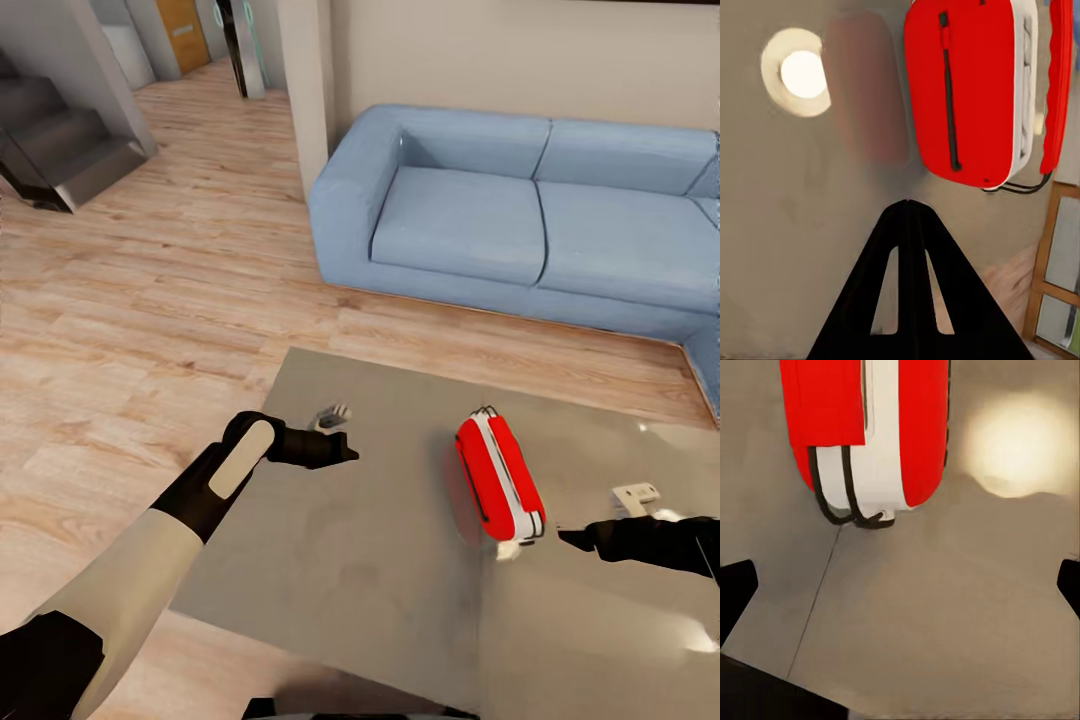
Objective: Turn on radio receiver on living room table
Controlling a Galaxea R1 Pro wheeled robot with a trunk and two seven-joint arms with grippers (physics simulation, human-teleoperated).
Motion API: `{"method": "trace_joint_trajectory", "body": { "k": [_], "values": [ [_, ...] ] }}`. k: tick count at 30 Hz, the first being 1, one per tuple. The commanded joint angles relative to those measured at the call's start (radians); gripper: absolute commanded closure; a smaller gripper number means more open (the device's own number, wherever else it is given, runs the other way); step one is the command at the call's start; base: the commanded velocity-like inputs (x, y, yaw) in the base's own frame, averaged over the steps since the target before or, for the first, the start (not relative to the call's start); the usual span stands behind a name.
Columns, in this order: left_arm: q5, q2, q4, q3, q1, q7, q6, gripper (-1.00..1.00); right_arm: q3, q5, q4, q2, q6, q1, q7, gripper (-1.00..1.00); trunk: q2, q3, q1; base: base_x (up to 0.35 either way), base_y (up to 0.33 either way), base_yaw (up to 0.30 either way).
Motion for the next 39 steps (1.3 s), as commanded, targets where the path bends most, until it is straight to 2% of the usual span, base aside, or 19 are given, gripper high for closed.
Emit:
{"method": "trace_joint_trajectory", "body": {
  "k": [1,11,14,18,32,39],
  "values": [
    [0.0,0.0,0.0,0.0,0.0,0.0,0.0,1.0,0.0,0.0,0.0,0.001,0.0,0.0,0.0,-1.0,0.0,0.0,0.0,-0.343,0.0,0.0],
    [0.0,0.0,0.0,0.0,0.0,0.0,-0.001,1.0,-0.004,0.0,0.0,0.001,0.0,0.0,0.0,-1.0,0.0,0.0,0.0,-0.328,0.0,0.0],
    [0.0,0.0,0.0,0.0,0.0,-0.001,-0.003,1.0,-0.044,0.0,0.0,0.011,-0.002,0.0,-0.002,-1.0,0.0,0.003,0.0,-0.043,0.0,0.0],
    [0.0,0.0,0.0,0.0,0.0,-0.002,-0.003,1.0,-0.073,0.0,0.001,0.014,-0.012,0.0,-0.002,-1.0,0.0,0.009,0.0,-0.013,0.0,0.004],
    [0.001,0.001,-0.005,-0.001,0.0,-0.002,-0.002,1.0,-0.087,0.0,0.001,0.014,-0.02,0.0,-0.003,-1.0,0.0,0.03,0.0,-0.001,0.0,0.088],
    [0.002,0.005,-0.024,-0.008,0.001,-0.003,0.004,1.0,-0.124,0.004,0.001,0.013,-0.029,0.0,-0.003,-1.0,0.0,0.041,0.0,0.0,0.0,0.139]
  ]
}}
